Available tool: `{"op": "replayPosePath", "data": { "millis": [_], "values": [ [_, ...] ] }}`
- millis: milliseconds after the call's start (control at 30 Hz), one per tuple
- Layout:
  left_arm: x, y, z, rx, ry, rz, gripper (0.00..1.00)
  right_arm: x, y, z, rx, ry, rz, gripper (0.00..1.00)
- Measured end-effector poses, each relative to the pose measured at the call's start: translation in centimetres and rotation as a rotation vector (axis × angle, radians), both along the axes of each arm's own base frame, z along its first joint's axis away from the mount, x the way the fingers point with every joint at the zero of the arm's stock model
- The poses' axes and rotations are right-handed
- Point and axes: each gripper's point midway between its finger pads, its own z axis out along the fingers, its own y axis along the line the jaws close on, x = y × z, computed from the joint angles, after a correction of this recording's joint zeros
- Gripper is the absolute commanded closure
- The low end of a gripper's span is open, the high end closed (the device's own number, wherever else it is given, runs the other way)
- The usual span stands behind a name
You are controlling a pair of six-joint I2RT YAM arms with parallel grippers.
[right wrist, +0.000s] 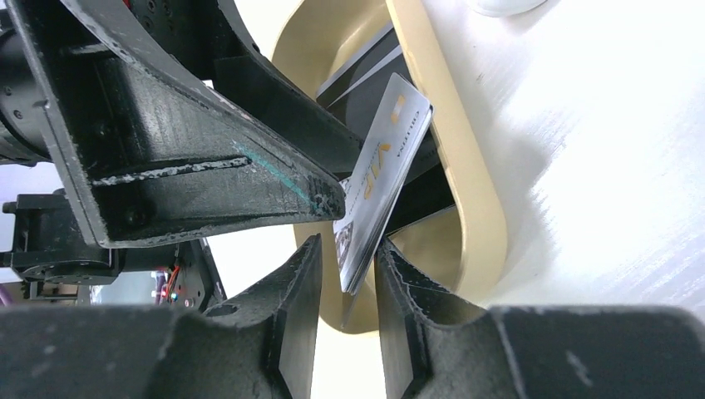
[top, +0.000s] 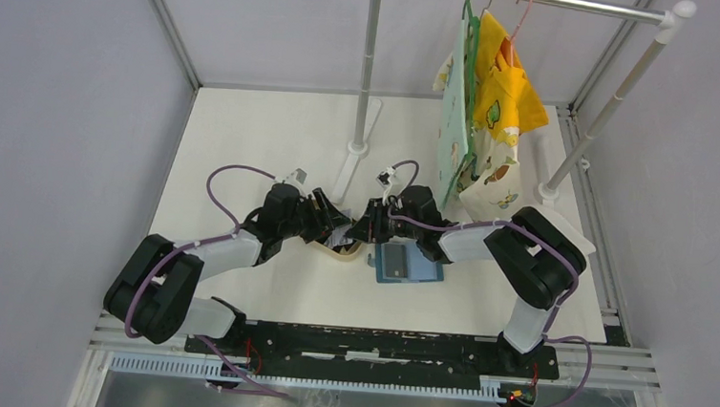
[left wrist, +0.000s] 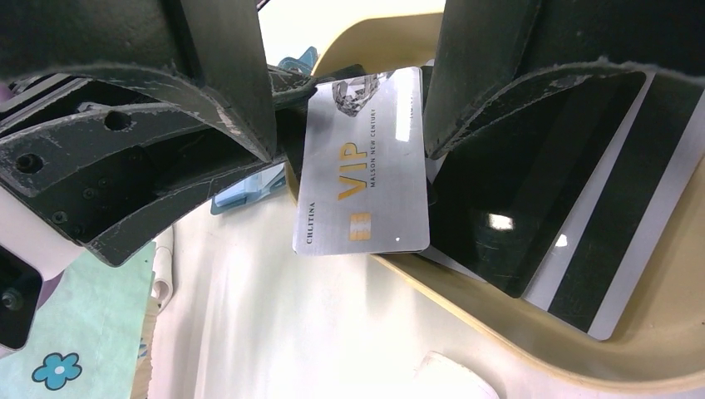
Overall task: Put the credit cards into the card holder
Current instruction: Pick up the credit card from the storage box.
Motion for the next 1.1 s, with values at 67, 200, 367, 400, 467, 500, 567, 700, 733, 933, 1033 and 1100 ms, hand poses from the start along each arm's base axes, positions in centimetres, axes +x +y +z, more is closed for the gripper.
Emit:
{"op": "replayPosePath", "data": {
  "millis": [67,200,367,400,467,500,567,700,733,933,1033,1100],
  "values": [
    [0.1,0.0,0.0,0.001,0.001,0.000,0.29,0.2,-0.2,0.2,0.002,-0.003,-0.006,0.66],
    [0.1,0.0,-0.1,0.004,0.003,0.002,0.29,0.4,-0.4,0.4,0.005,-0.007,-0.012,0.67],
    [0.2,0.0,-0.1,0.007,0.005,0.005,0.29,0.4,-0.8,0.1,-0.001,-0.004,-0.017,0.71],
    [0.2,0.0,-0.2,0.008,0.006,0.005,0.29,0.4,-0.8,0.1,-0.003,-0.005,-0.018,0.71],
    [0.3,0.0,-0.2,0.009,0.006,0.005,0.29,0.3,-0.9,0.0,-0.009,-0.007,-0.018,0.76],
    [0.3,0.0,-0.2,0.009,0.006,0.005,0.29,0.4,-1.0,0.1,-0.010,-0.011,-0.018,0.79],
    [0.3,0.0,-0.2,0.009,0.006,0.004,0.29,0.4,-1.2,0.0,-0.015,-0.017,-0.021,0.81],
    [0.4,0.0,-0.3,0.011,0.008,0.004,0.30,0.4,-1.7,0.2,-0.030,-0.035,-0.032,0.93],
    [0.4,0.0,-0.3,0.011,0.009,0.004,0.30,0.5,-1.7,0.3,-0.032,-0.042,-0.034,0.96],
    [0.5,-0.1,-0.3,0.016,0.006,0.000,0.30,0.9,-2.1,0.9,-0.051,-0.081,-0.053,1.00],
    [0.5,-0.1,-0.3,0.021,0.001,-0.004,0.30,1.1,-2.5,1.1,-0.068,-0.098,-0.063,1.00],
    [0.5,-0.1,-0.3,0.025,-0.002,-0.007,0.30,1.3,-2.7,1.3,-0.077,-0.111,-0.074,1.00]
  ]
}}
